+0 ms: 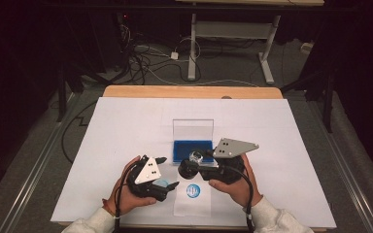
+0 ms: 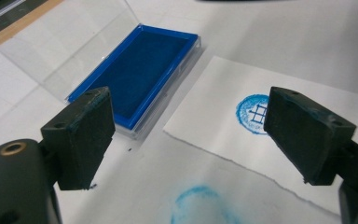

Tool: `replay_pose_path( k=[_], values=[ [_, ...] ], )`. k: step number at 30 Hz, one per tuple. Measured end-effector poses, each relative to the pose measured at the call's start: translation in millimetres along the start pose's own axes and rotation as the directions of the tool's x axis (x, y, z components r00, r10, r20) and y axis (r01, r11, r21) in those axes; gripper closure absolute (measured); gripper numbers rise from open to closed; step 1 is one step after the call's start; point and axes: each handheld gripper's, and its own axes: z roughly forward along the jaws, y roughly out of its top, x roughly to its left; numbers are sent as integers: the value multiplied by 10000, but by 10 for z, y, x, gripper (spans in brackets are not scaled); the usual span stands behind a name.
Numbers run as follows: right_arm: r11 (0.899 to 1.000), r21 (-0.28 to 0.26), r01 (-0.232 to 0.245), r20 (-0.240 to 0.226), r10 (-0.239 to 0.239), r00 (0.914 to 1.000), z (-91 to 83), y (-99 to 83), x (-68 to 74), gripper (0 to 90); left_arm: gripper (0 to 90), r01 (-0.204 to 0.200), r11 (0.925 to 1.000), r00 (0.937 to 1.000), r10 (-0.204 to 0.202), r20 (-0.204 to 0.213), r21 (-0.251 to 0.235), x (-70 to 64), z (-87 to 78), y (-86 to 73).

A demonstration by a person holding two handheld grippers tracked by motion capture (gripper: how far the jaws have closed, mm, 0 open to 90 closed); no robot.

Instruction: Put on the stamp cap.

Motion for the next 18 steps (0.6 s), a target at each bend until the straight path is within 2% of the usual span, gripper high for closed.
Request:
replay_pose_path(
  k=[4, 8, 11, 18],
  values=[
    [10000, -7, 84, 120, -84, 9999, -38, 2, -16, 573, 161, -40, 9999, 9997, 37, -240, -125, 42, -70, -19],
    [10000, 17, 89, 339, -90, 9994, -80, -1, -37, 572, 163, -70, 10000, 9990, 69, -451, -27, 70, -126, -57],
    [9999, 58, 113, 477, -116, 9988, -113, -9, -62, 573, 165, -242, 9997, 9972, 248, -700, 102, 83, -177, -91],
    [9998, 114, 138, 774, -147, 9969, -196, -37, -130, 573, 167, -133, 9997, 9956, 152, -920, 214, 121, -266, -182]
  ],
)
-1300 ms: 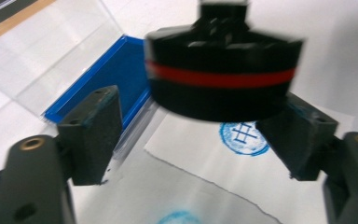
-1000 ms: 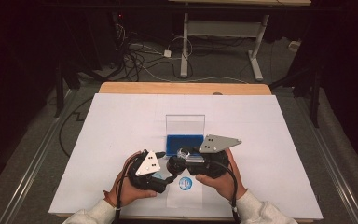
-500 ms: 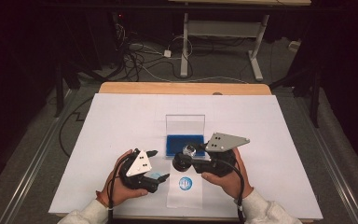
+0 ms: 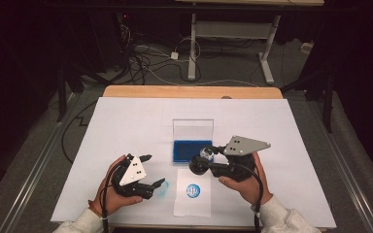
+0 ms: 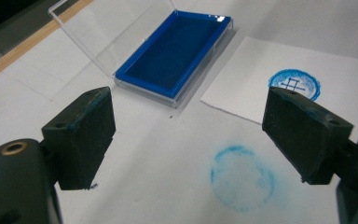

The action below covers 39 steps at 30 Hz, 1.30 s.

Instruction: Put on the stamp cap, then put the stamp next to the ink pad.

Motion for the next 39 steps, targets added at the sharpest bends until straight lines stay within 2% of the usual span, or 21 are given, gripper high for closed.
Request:
replay_pose_path(
  k=[5, 12, 15, 18, 20, 26, 29, 39],
  values=[
    [9999, 153, 26, 257, -30, 9997, -30, -33, -27, 573, 167, 115, 9998, 9997, -111, -218, 187, 17, -52, -91],
    [9995, 293, -74, 258, 67, 9996, -24, -75, -68, 572, 163, 456, 9975, 9981, -433, -434, 539, 40, -141, -273],
    [9993, 340, -146, 272, 137, 9995, -17, -79, -81, 572, 163, 626, 9964, 9968, -596, -527, 580, 53, -180, -337],
    [9992, 364, -134, 282, 124, 9995, -10, -85, -94, 572, 164, 571, 9970, 9950, -526, -849, 514, 70, -217, -365],
    [9990, 423, -147, 338, 133, 9993, -9, -92, -103, 572, 164, 590, 9971, 9942, -544, -922, 473, 84, -227, -374],
    [9983, 581, -84, 522, 53, 9986, -25, -113, -138, 572, 167, 579, 9970, 9949, -534, -856, 512, 105, -195, -377],
    [9982, 595, -70, 688, 29, 9976, -41, -115, -157, 572, 167, 772, 9948, 9949, -725, -709, 660, 109, -165, -407],
    [9979, 635, -111, 1238, 31, 9923, -114, -119, -270, 572, 166, 924, 9930, 9945, -883, -562, 741, 128, -129, -420]
  ],
)
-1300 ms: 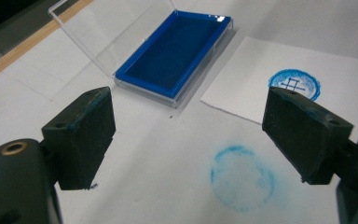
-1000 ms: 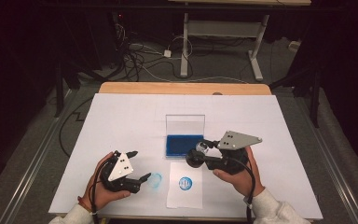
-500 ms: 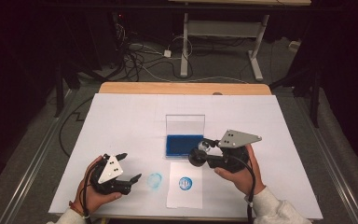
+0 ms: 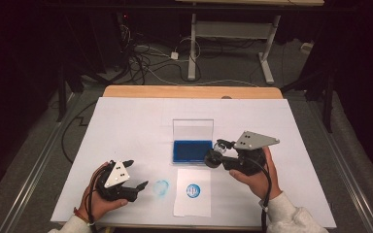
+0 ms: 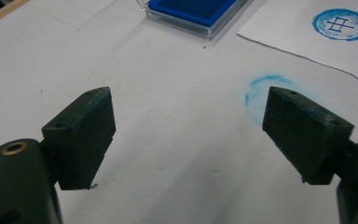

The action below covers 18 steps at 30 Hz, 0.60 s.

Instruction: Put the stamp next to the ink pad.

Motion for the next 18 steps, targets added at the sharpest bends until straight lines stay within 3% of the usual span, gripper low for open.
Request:
replay_pose_path(
  k=[10, 14, 18],
  values=[
    [9997, -124, -212, 423, 217, 9989, 9, 75, -147, 572, 167, -7, 9999, 9998, 4, 223, 104, -28, -13, -20],
    [10000, -18, -27, 829, 28, 9966, 11, 142, -234, 572, 167, -53, 9998, 9995, 48, 304, 192, -34, 4, -24],
    [9998, 137, -175, 985, 161, 9950, 28, 187, -354, 572, 170, -10, 9998, 9994, 4, 333, 182, -36, 4, -21]
  ],
)
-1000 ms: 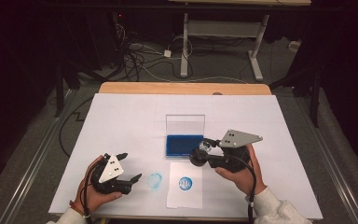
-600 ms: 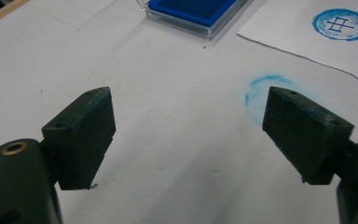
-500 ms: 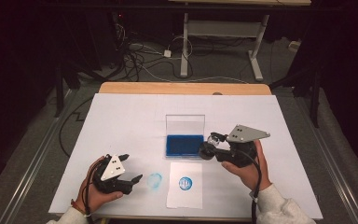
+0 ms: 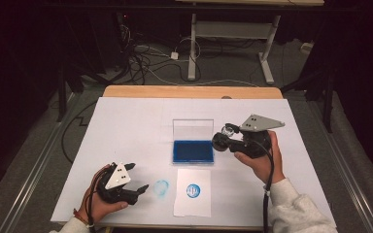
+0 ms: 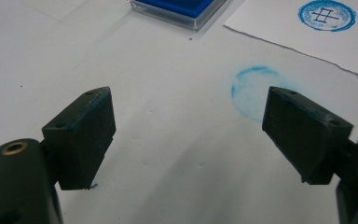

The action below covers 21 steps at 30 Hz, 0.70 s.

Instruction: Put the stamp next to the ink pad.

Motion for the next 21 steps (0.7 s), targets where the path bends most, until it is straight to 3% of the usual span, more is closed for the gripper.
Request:
replay_pose_path(
  k=[13, 18, 21],
  values=[
    [9950, 996, 68, 564, -125, 9983, 195, -57, -159, 572, 170, -3, 9999, 10000, 3, 38, 104, -4, 40, 13],
    [9929, 1149, -309, 400, 264, 9988, 291, -156, -197, 572, 170, -65, 9998, 10000, 64, 69, 169, -4, 44, 9],
    [9916, 1249, -346, 601, 272, 9978, 327, -213, -210, 571, 170, -86, 9998, 9999, 84, 115, 191, -9, 53, 9]
  ],
)
